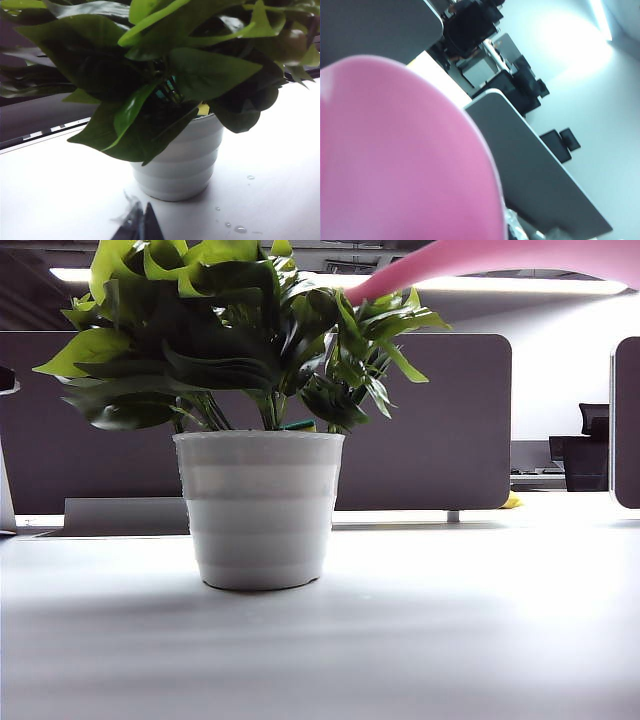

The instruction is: Pick up the watering can from the table, water the potted plant, and put the can back.

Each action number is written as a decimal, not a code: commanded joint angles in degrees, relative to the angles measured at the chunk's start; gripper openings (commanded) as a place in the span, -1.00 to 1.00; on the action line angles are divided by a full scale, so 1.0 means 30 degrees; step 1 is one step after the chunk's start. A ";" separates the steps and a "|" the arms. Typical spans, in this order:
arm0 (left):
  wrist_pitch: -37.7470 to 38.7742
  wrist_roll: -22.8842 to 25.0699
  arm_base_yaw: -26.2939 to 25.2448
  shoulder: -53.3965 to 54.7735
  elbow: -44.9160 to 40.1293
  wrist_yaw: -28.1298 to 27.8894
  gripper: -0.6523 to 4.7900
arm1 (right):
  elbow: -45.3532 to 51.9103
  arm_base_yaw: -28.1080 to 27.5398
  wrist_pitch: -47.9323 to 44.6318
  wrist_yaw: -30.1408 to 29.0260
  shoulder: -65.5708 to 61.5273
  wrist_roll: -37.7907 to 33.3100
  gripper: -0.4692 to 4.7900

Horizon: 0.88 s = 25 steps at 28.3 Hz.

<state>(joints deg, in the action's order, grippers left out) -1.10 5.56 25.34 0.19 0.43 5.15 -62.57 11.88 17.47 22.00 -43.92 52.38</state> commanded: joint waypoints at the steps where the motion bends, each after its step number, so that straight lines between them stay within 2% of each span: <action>1: -0.0226 0.0000 -0.0036 0.0015 0.0022 0.0029 -0.78 | -0.0423 0.0306 -0.2798 0.0284 0.0007 0.0415 -0.85; 17: -0.0226 0.0000 -0.0029 0.0015 0.0022 0.0029 -0.78 | -0.0430 0.0539 -0.2936 0.0787 -0.0124 0.0386 -0.85; 25: -0.0226 0.0000 -0.0036 0.0015 0.0022 0.0029 -0.78 | -0.0423 0.0539 -0.2929 0.0787 -0.0124 -0.0408 -0.85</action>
<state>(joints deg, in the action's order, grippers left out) -1.10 5.56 25.32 0.16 0.43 5.15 -62.59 13.50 15.27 24.08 -44.95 53.15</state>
